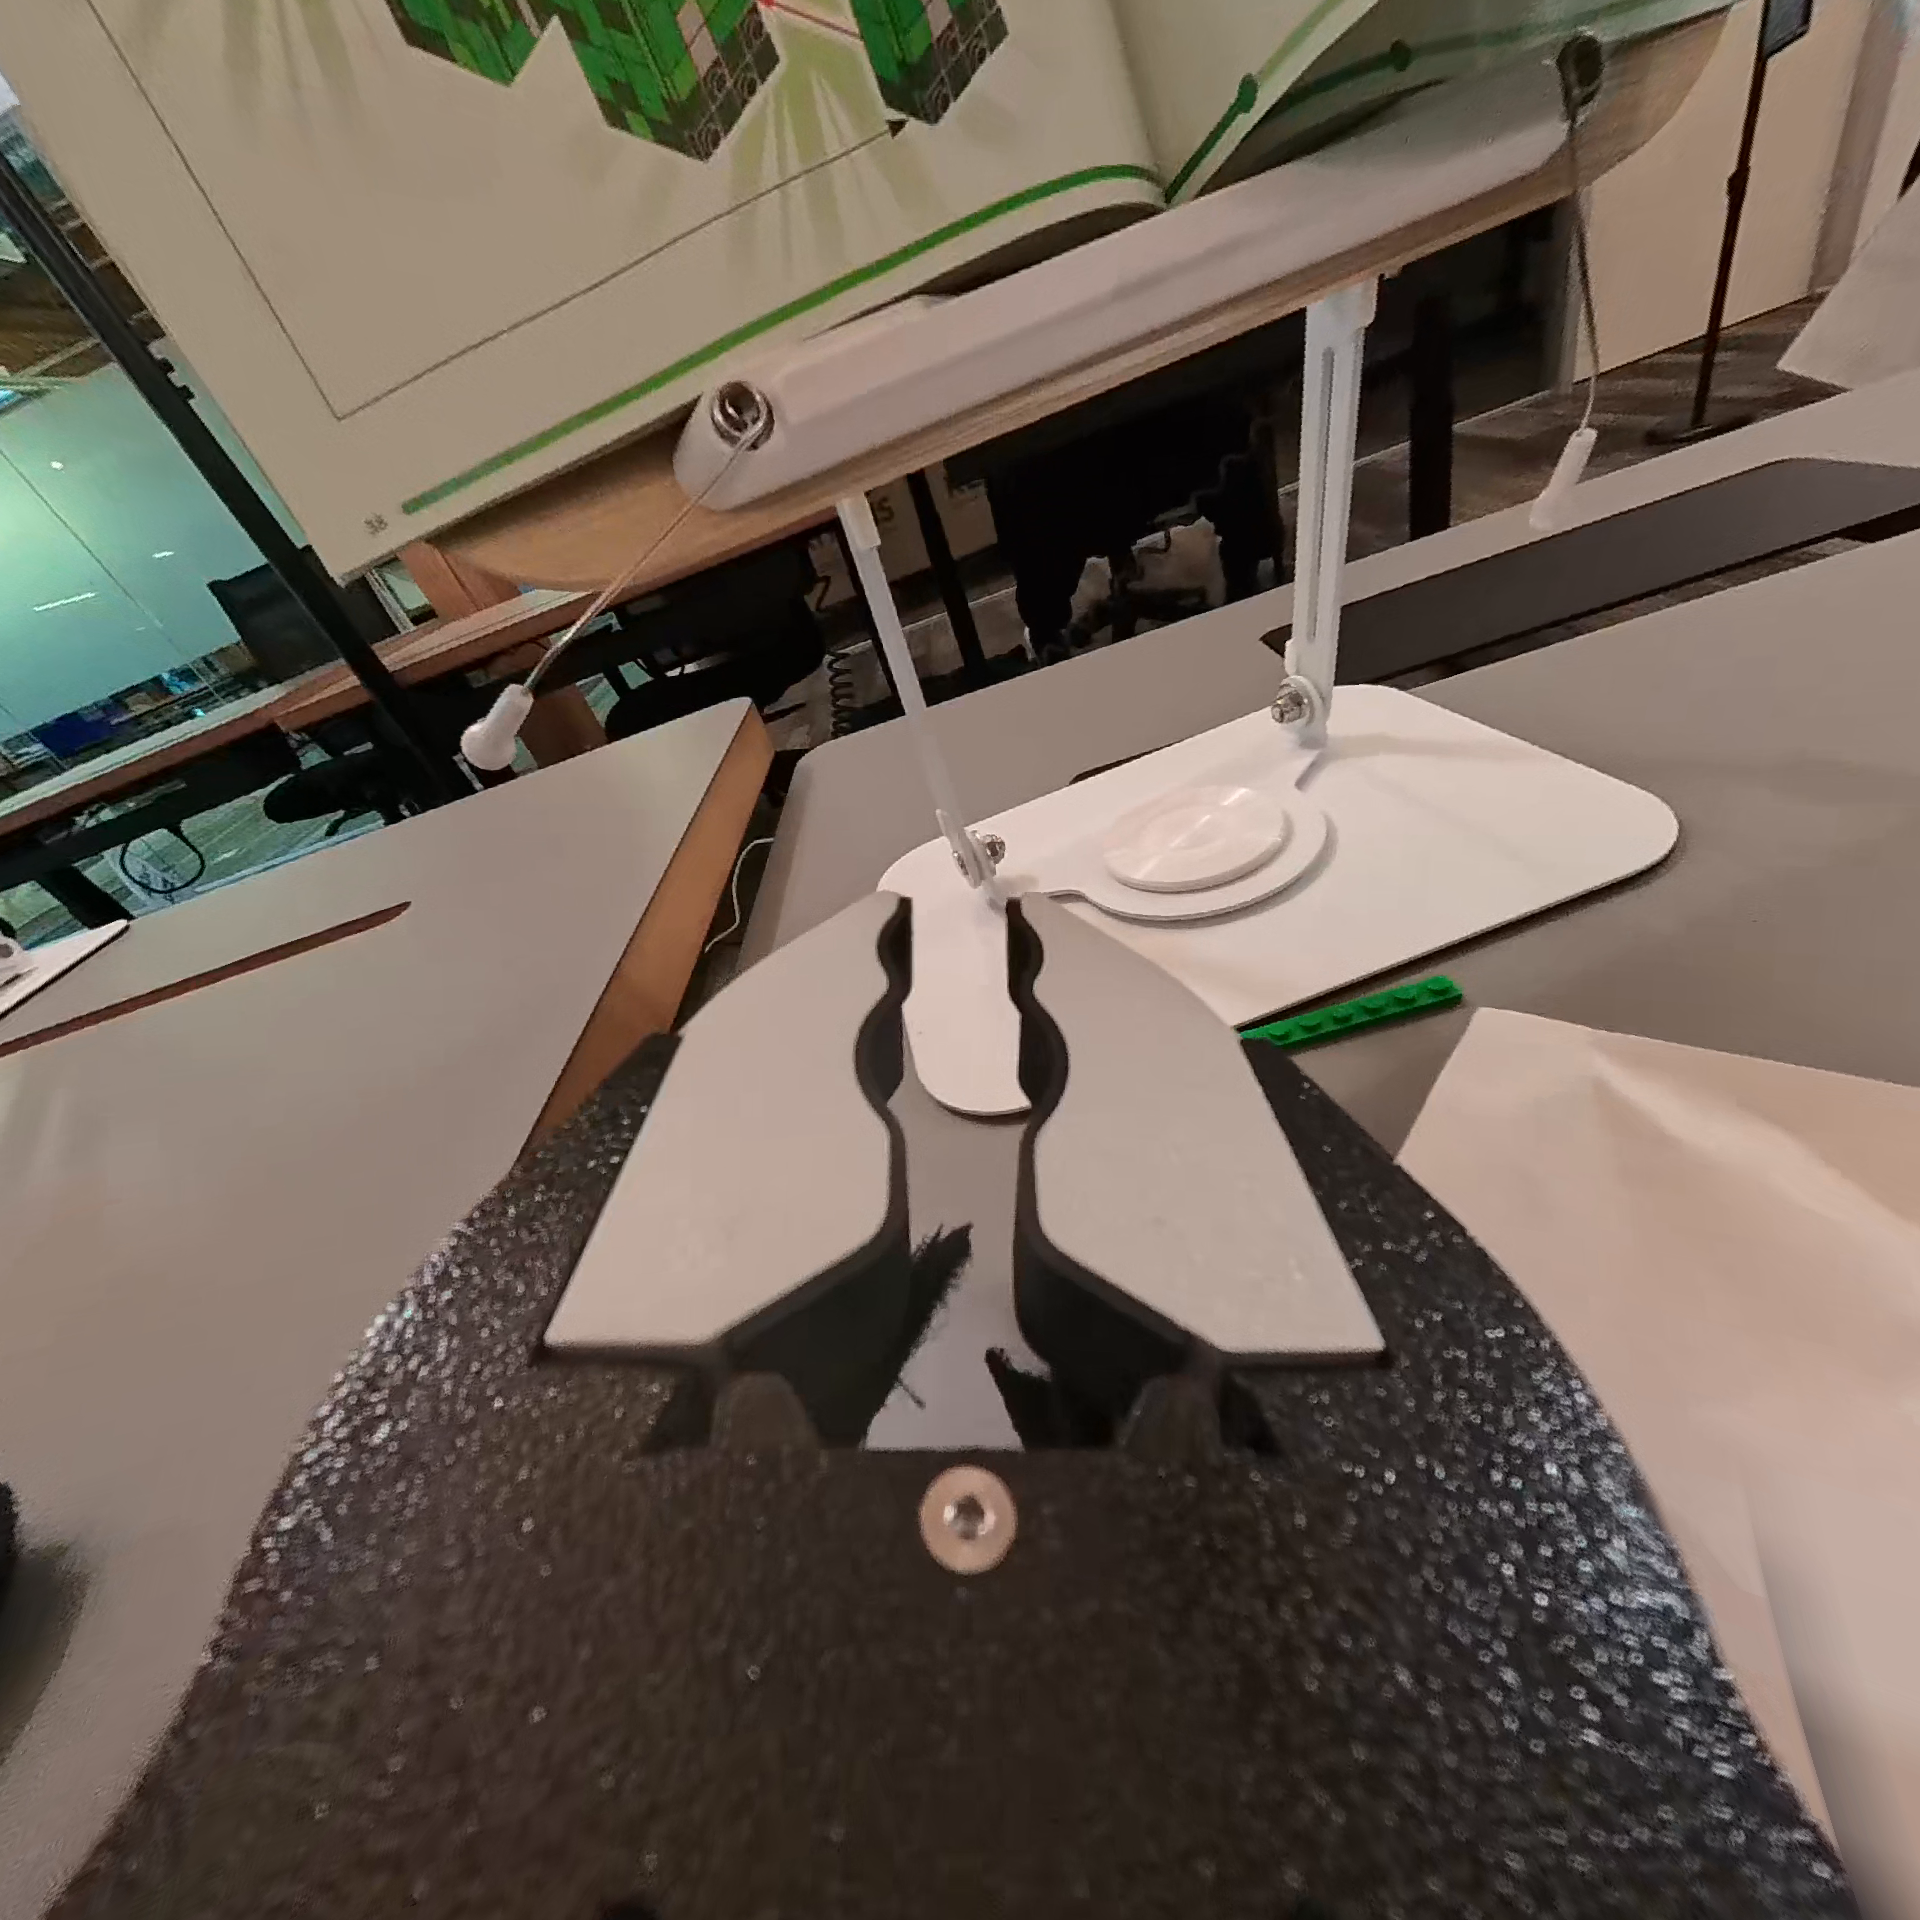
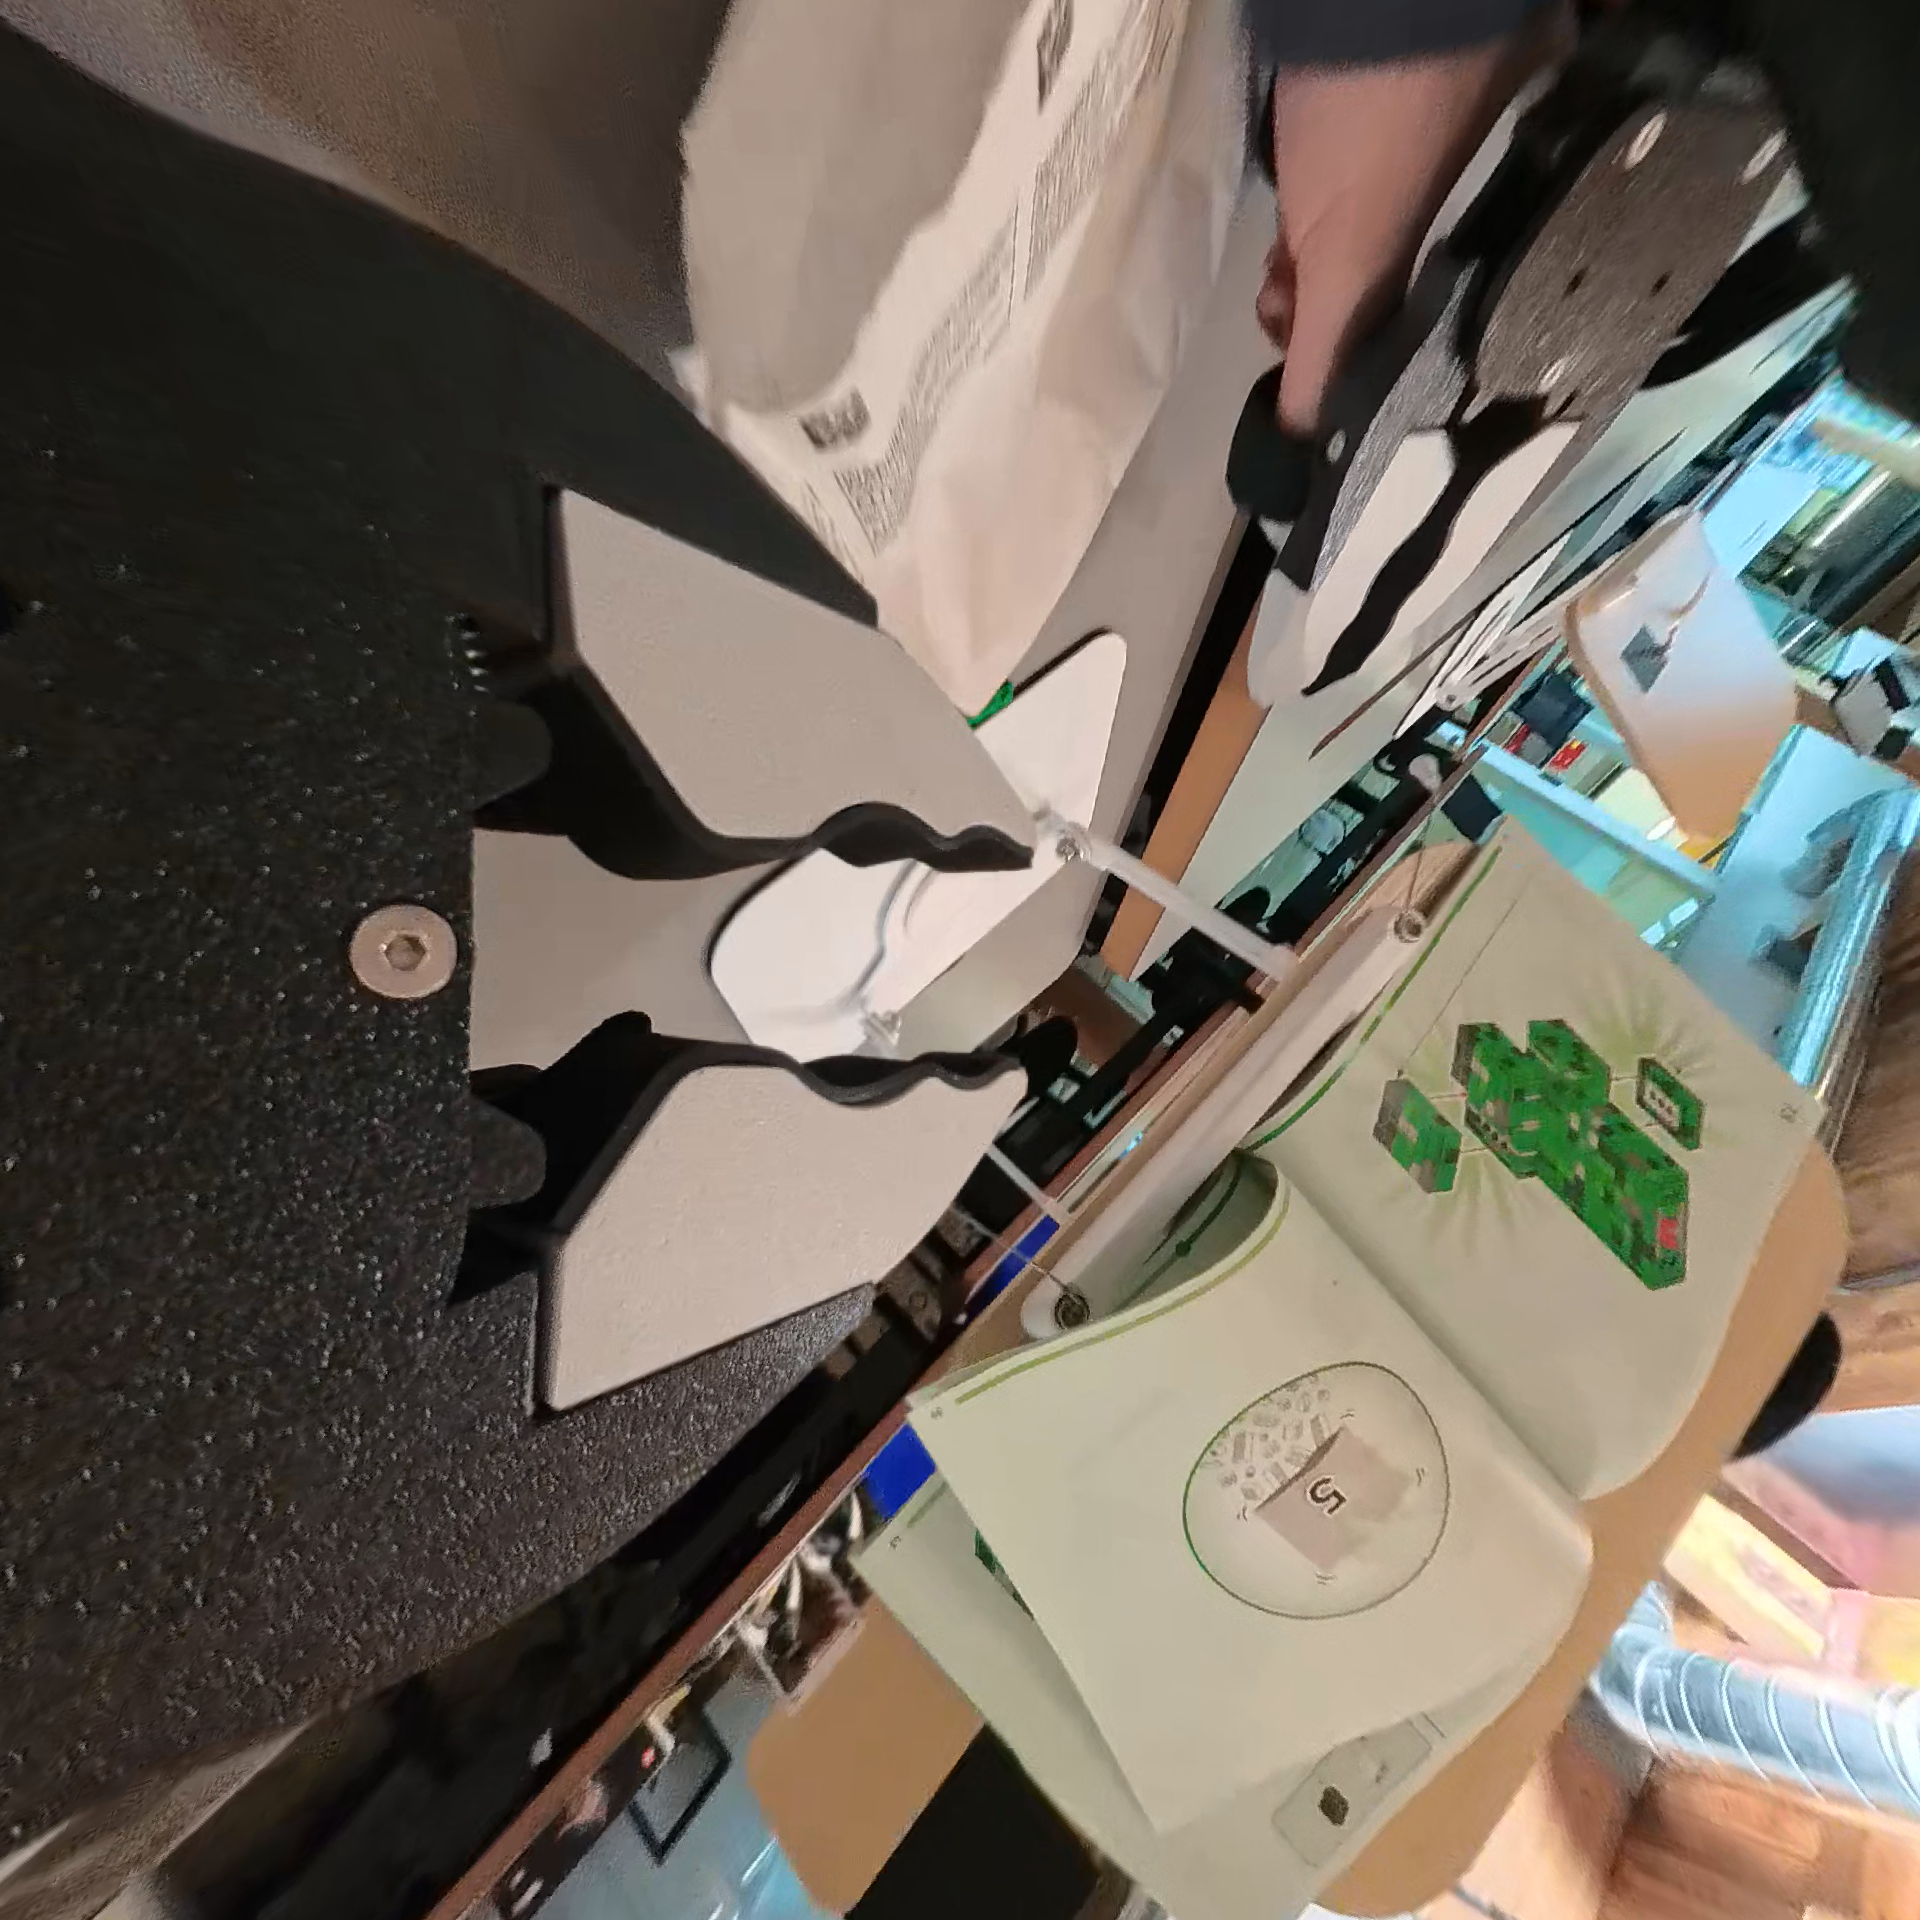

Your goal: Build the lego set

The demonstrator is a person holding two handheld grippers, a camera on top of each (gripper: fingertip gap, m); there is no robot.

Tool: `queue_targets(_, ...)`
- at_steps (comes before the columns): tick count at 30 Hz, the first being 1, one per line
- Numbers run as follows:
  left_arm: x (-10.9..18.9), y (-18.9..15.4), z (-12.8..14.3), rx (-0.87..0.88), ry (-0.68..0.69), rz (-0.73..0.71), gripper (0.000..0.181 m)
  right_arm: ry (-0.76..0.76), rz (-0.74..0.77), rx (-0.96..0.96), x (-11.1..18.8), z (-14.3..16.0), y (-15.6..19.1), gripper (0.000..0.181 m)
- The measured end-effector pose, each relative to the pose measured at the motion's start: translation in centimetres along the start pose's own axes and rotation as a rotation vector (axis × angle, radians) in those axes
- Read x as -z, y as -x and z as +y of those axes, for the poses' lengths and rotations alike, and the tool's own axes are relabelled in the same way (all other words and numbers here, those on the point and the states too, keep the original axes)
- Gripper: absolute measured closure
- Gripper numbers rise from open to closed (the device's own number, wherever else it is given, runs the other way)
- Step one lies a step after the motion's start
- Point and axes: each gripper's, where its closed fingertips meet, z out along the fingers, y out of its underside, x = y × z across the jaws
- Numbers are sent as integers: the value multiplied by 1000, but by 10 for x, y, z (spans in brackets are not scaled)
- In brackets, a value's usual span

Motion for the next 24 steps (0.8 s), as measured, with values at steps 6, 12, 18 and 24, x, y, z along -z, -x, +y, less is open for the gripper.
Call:
queue_targets(6, -1, -5, 0, -22, 4, 21, 165, -3, 98, -52, -39, 14, -24, 156)
queue_targets(12, 2, -2, -6, 33, -43, 12, 167, -66, 136, -111, -87, 5, -21, 162)
queue_targets(18, 3, 4, -7, 77, -50, 0, 167, -116, 175, -62, -124, -17, -14, 162)
queue_targets(24, 3, 5, -7, 74, -51, -7, 168, -186, 145, 117, -148, -46, -11, 166)
